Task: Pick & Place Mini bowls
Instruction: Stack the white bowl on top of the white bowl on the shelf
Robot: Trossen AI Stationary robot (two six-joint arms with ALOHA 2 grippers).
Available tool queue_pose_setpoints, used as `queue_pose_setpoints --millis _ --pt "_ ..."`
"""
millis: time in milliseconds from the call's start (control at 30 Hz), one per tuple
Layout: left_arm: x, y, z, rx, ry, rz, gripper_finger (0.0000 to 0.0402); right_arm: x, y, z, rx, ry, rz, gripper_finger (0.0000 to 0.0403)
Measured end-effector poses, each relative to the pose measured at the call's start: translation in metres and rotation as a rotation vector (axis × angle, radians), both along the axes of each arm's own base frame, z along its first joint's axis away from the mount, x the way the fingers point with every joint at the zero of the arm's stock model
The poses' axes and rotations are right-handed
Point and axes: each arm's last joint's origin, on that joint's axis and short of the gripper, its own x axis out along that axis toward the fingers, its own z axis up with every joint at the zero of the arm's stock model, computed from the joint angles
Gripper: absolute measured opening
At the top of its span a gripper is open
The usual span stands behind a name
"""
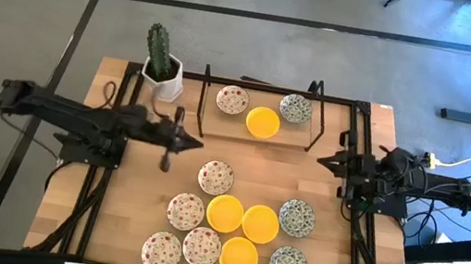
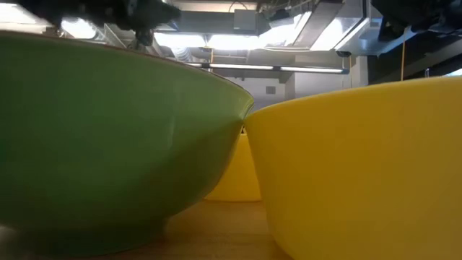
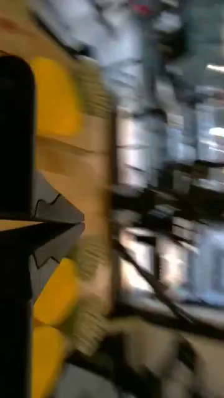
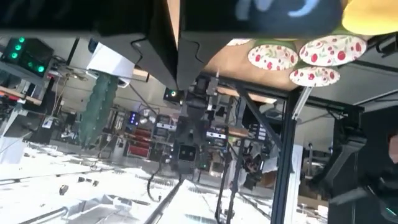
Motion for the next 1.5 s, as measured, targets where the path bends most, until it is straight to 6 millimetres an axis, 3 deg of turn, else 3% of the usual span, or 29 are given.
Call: queue_pose_setpoints --millis 167,400,500,667,833,1067,1300,1500 --pt "0.024 -0.054 0.020 0.053 0.420 0.108 0.0002 0.000 0.000 -0.001 0.028 0.009 0.004 0.0022" --pt "0.024 -0.118 0.039 0.013 0.776 0.144 0.0011 0.000 0.000 0.001 0.029 -0.010 0.005 0.0005" --pt "0.027 -0.142 0.036 -0.040 0.814 0.113 0.0022 0.000 0.000 0.002 0.025 -0.019 0.004 0.0005" --pt "0.034 -0.172 0.007 -0.120 0.946 0.106 0.0058 0.000 0.000 -0.001 0.051 0.017 0.007 0.0016" --pt "0.037 -0.190 -0.023 -0.195 1.097 0.125 0.0114 0.001 0.000 -0.007 0.080 0.083 0.010 0.0015" --pt "0.040 -0.202 -0.047 -0.347 1.271 0.175 0.0184 0.001 0.000 -0.009 0.099 0.096 0.014 0.0004" --pt "0.041 -0.209 -0.059 -0.380 1.318 0.182 0.0205 0.001 0.000 -0.009 0.103 0.096 0.015 0.0021" --pt "0.043 -0.211 -0.065 -0.352 1.310 0.191 0.0203 0.001 0.000 -0.010 0.107 0.107 0.019 0.0013"
